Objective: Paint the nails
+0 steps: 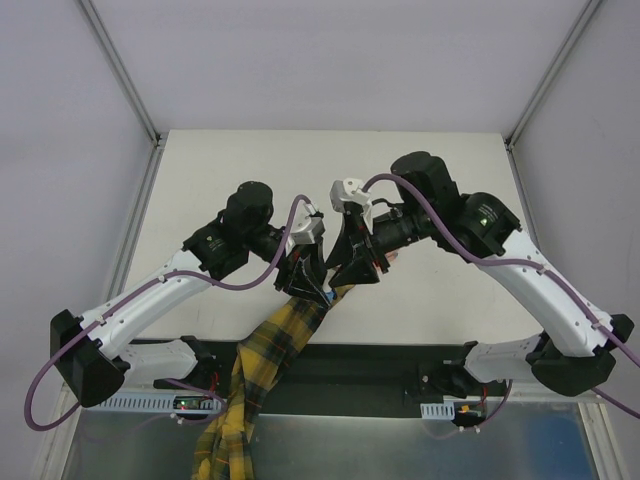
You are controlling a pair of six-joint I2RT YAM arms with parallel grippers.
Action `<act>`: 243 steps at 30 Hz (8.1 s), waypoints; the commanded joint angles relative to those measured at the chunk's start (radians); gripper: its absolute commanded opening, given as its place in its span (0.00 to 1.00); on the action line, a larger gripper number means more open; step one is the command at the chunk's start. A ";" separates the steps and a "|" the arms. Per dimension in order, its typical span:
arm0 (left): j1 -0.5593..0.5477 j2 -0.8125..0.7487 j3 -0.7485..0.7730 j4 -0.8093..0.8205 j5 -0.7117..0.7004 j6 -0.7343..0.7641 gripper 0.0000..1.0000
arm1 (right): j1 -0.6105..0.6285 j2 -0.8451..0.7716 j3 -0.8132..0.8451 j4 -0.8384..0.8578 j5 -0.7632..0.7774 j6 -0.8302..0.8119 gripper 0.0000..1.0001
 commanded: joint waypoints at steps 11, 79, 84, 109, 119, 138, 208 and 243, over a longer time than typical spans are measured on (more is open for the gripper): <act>0.011 -0.042 0.035 0.043 -0.020 0.011 0.00 | -0.004 0.002 -0.027 0.028 -0.048 -0.034 0.27; 0.049 -0.031 0.021 0.064 -0.064 -0.023 0.00 | -0.073 -0.050 -0.162 0.260 -0.054 0.209 0.31; 0.049 -0.045 0.018 0.064 -0.096 -0.023 0.00 | -0.072 -0.051 -0.172 0.247 -0.030 0.204 0.25; 0.052 -0.123 -0.017 0.003 -0.934 0.061 0.00 | 0.398 -0.083 -0.138 0.157 1.589 0.869 0.05; 0.049 -0.109 -0.003 0.027 -0.342 0.061 0.00 | 0.145 -0.192 -0.149 0.213 0.675 0.371 0.64; 0.049 -0.043 0.031 0.032 -0.047 0.012 0.00 | 0.016 -0.051 -0.101 0.143 0.061 0.126 0.30; 0.040 -0.074 0.037 -0.054 -0.813 0.055 0.00 | 0.173 -0.085 -0.190 0.245 1.051 0.544 0.01; 0.012 -0.034 0.043 0.011 -0.087 0.012 0.00 | 0.092 -0.206 -0.208 0.283 0.388 0.335 0.58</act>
